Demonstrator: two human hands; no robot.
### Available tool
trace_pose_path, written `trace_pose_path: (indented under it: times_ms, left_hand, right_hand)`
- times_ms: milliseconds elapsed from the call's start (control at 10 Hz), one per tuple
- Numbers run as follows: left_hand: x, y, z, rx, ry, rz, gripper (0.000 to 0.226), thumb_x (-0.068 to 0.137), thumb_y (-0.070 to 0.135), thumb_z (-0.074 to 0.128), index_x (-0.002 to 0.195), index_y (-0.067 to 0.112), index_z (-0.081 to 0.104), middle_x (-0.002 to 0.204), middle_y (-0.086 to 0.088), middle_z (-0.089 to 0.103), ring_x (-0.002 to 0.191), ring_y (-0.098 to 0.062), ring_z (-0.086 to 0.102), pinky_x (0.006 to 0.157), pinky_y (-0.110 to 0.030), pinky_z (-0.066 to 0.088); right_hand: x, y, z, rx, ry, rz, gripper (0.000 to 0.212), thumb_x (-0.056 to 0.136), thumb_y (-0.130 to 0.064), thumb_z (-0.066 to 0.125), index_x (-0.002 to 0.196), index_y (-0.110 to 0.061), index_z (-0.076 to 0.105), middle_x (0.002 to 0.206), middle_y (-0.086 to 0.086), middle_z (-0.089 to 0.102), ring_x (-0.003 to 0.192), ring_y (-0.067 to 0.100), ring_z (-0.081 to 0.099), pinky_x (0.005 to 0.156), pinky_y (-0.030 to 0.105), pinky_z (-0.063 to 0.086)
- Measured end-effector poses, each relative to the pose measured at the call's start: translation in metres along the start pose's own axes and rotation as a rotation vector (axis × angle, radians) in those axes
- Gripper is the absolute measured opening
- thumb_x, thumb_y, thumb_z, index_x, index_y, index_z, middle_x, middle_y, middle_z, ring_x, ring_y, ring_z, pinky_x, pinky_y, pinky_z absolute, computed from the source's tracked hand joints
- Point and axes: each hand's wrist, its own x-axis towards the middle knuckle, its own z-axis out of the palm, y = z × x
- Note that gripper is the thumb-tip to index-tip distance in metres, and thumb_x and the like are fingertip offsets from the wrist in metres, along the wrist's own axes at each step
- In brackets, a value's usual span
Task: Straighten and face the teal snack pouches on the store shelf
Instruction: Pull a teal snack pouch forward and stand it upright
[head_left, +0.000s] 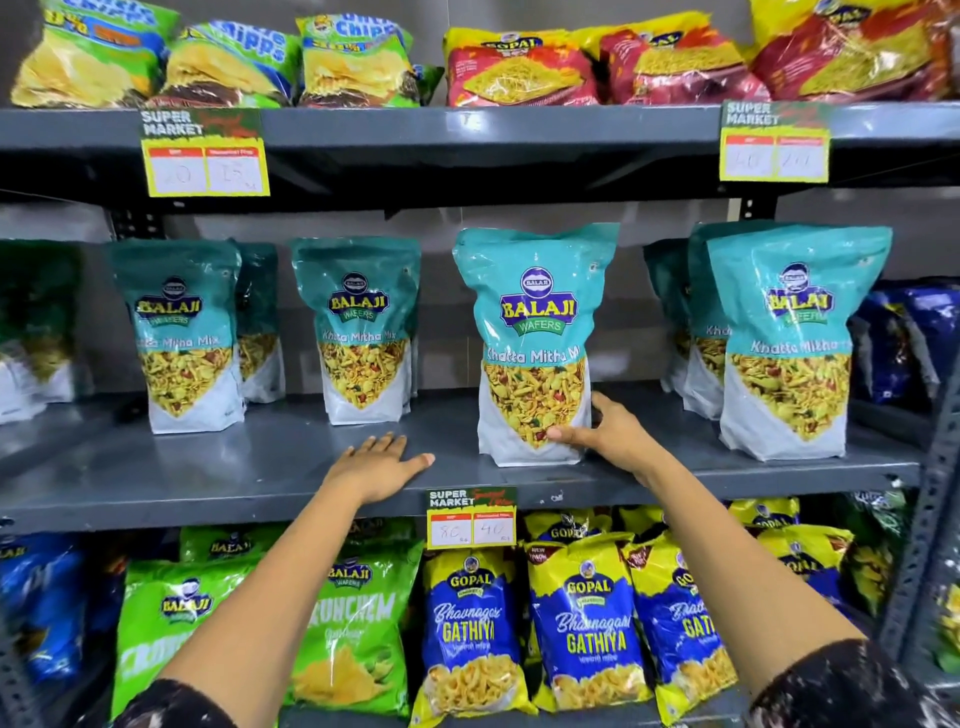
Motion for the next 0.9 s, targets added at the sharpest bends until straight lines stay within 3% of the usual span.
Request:
trace_pose_path:
  times_ms: [200,300,400,500,600,900]
  left_hand:
    - [0.000,0.001,0.000,0.002,0.010,0.000,0.080,0.090,0.069,0.022,0.153,0.022,0.011,0.163,-0.001,0.006,0.151,-0.021,0.006,0.124,-0.046,0.008]
    - [0.001,0.000,0.001,-0.001,0.018,0.000,0.080,0.089,0.069,0.023,0.153,0.021,0.014,0.163,-0.001,0.008,0.151,-0.021,0.008,0.124,-0.046,0.010]
    - [0.002,-0.001,0.001,-0.003,0.022,0.004,0.080,0.090,0.069,0.023,0.153,0.021,0.014,0.163,-0.001,0.009,0.151,-0.021,0.008,0.124,-0.046,0.010]
    - [0.003,-0.001,0.001,-0.006,0.019,0.007,0.080,0.089,0.069,0.023,0.153,0.021,0.014,0.163,-0.001,0.009,0.151,-0.021,0.008,0.124,-0.046,0.010]
    - [0.003,-0.001,0.001,-0.009,0.020,0.006,0.080,0.089,0.069,0.023,0.153,0.021,0.014,0.163,-0.001,0.009,0.151,-0.021,0.008,0.124,-0.046,0.010]
    - [0.002,0.000,0.001,-0.011,0.015,0.006,0.080,0.090,0.069,0.023,0.153,0.021,0.013,0.163,-0.001,0.008,0.151,-0.021,0.008,0.124,-0.047,0.009]
  right_hand:
    - [-0.022,-0.002,0.002,-0.040,0.034,-0.052,0.072,0.065,-0.043,0.084,0.126,-0.020,0.053,0.119,-0.001,0.064,0.109,0.017,0.058,0.086,0.027,0.045]
    - [-0.032,-0.003,0.001,-0.054,0.037,-0.077,0.068,0.067,-0.042,0.083,0.125,-0.021,0.054,0.114,-0.004,0.063,0.106,0.015,0.058,0.074,0.016,0.044]
    - [-0.036,-0.003,0.002,-0.053,0.029,-0.093,0.068,0.069,-0.042,0.082,0.127,-0.021,0.053,0.113,-0.006,0.062,0.106,0.013,0.057,0.071,0.011,0.041]
    - [-0.037,-0.003,0.002,-0.029,0.006,-0.081,0.072,0.068,-0.043,0.082,0.129,-0.022,0.051,0.117,-0.007,0.062,0.110,0.014,0.058,0.079,0.016,0.045]
    - [-0.036,0.001,-0.002,-0.024,-0.071,-0.040,0.097,0.055,-0.054,0.087,0.136,-0.025,0.044,0.131,-0.007,0.061,0.120,0.015,0.058,0.102,0.035,0.047]
    - [-0.026,-0.004,-0.003,-0.080,-0.133,-0.015,0.106,0.045,-0.061,0.088,0.136,-0.025,0.046,0.132,-0.004,0.063,0.120,0.018,0.059,0.107,0.044,0.045]
